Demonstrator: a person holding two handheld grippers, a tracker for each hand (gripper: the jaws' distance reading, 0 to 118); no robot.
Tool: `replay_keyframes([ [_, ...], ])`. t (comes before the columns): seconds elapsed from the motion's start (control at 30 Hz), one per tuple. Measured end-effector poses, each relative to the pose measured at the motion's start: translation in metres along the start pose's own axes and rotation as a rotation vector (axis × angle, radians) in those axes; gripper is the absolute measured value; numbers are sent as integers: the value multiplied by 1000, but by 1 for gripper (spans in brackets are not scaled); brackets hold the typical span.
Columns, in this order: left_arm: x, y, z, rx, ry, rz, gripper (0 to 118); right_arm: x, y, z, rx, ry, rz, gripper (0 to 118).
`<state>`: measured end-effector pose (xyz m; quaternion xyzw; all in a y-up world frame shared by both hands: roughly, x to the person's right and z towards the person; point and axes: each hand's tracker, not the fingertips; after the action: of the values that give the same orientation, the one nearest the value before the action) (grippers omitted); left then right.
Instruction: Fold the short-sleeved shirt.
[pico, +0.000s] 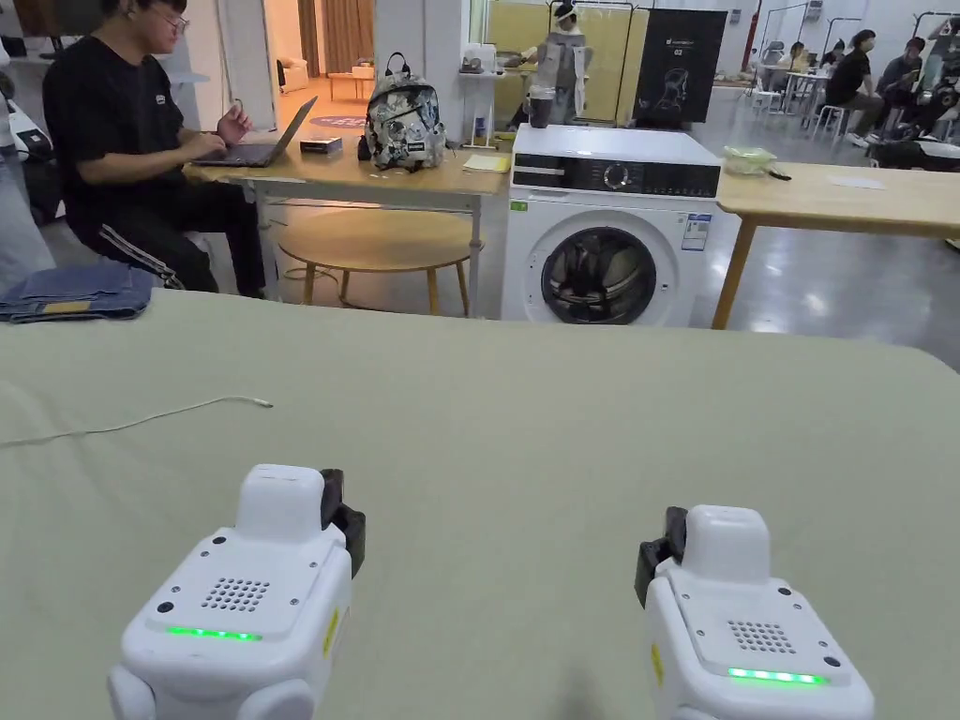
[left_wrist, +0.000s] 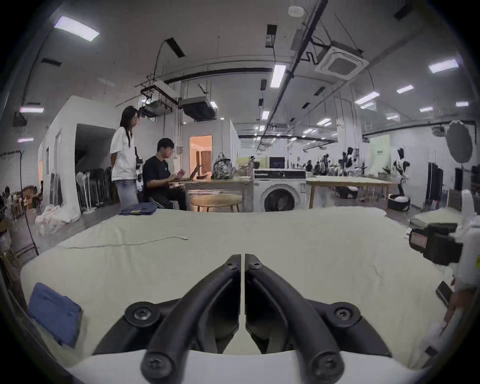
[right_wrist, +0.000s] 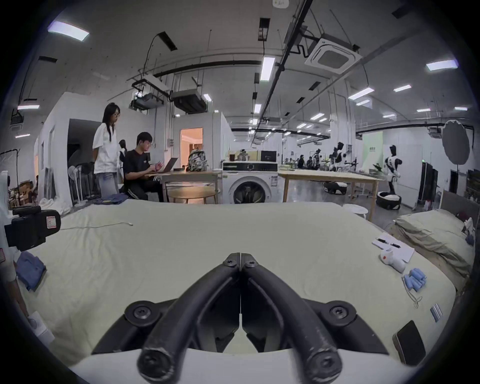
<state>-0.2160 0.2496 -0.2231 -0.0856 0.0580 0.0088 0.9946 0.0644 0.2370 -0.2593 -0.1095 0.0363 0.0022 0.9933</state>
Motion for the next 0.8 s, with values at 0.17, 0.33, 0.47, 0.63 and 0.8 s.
replay_keyframes([
  [0.17,0,0,2,26,35,3,0,0,1,5,43,-8,10,0],
  [0.33,-4,2,2,34,49,-1,0,-2,3,6,65,-6,11,0],
  [0.47,-8,4,2,35,53,5,0,-3,4,5,72,-4,12,0],
  [0.63,-11,4,2,35,64,7,4,-5,5,4,72,-6,8,0],
  [0.8,-13,6,0,26,66,11,40,-6,5,4,77,-13,13,34],
])
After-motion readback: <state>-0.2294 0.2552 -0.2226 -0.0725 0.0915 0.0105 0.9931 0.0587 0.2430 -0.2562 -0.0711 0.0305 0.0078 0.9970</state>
